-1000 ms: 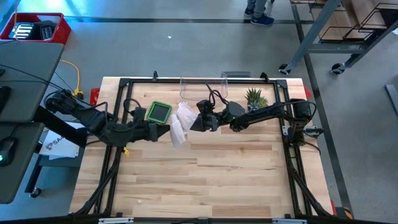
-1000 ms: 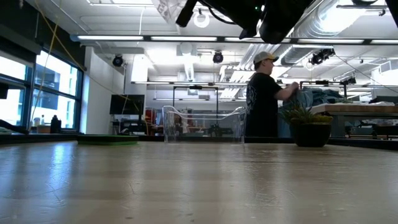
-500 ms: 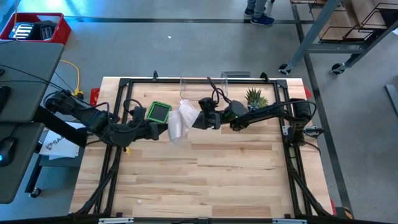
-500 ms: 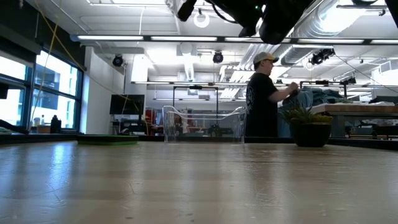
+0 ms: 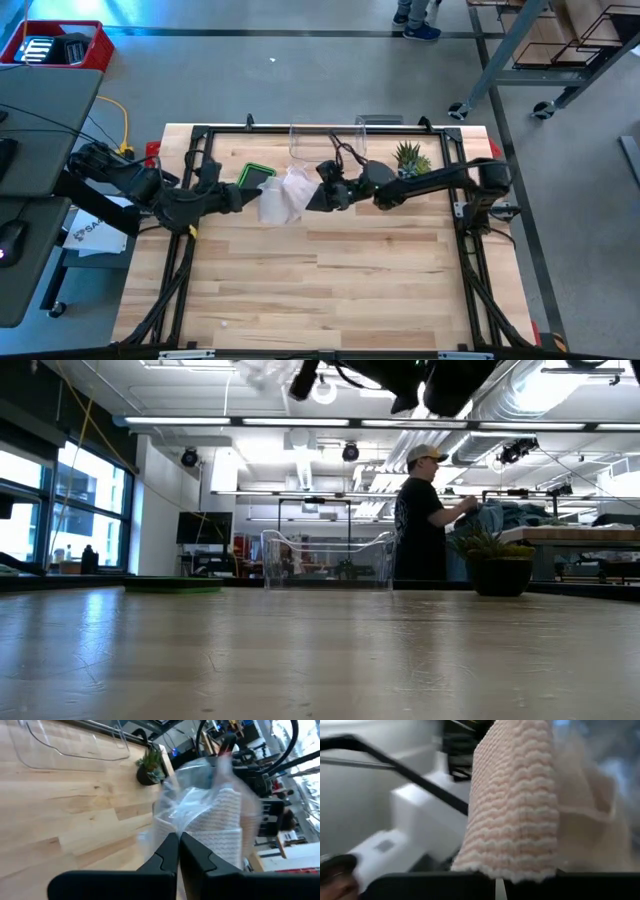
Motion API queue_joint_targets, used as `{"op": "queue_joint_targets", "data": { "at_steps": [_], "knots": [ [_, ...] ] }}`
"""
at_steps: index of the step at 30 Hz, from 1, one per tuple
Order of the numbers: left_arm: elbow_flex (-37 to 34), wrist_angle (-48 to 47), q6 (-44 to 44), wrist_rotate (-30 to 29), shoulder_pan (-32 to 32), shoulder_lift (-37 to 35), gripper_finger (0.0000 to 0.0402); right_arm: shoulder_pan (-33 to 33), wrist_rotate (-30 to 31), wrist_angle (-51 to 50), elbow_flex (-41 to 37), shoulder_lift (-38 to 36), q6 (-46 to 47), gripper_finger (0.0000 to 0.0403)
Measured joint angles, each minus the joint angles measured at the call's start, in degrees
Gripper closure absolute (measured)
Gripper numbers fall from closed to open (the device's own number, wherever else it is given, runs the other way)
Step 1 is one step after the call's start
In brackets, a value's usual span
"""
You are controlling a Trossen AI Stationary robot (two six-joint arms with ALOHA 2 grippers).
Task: Roll bandage
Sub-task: Put the rolled bandage into the transparent zip bag
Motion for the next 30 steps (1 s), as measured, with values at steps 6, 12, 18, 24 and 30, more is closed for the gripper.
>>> {"op": "queue_joint_targets", "data": {
  "at_steps": [6,12,18,24,30],
  "knots": [
    [0.0,-0.2,-0.1,-0.9,-0.2,0.0,0.0401,0.1,5.2,-30.9,0.0,-9.8,-1.4,0.0403],
    [0.0,0.5,-0.6,-2.8,0.6,2.9,0.0401,0.5,17.5,-52.8,0.1,-18.7,4.5,0.0403],
    [-0.1,5.5,2.2,-1.7,5.1,7.9,0.0401,2.4,21.3,-62.9,0.4,-21.2,5.1,0.0403],
    [-0.1,10.7,-1.7,6.0,11.8,15.6,0.0401,4.5,27.9,-82.4,6.6,-20.4,4.4,0.0403],
    [-0.7,17.1,-0.2,16.0,15.1,21.7,0.0401,5.6,27.1,-103.2,15.4,-19.1,-1.1,0.0403]
  ]
}}
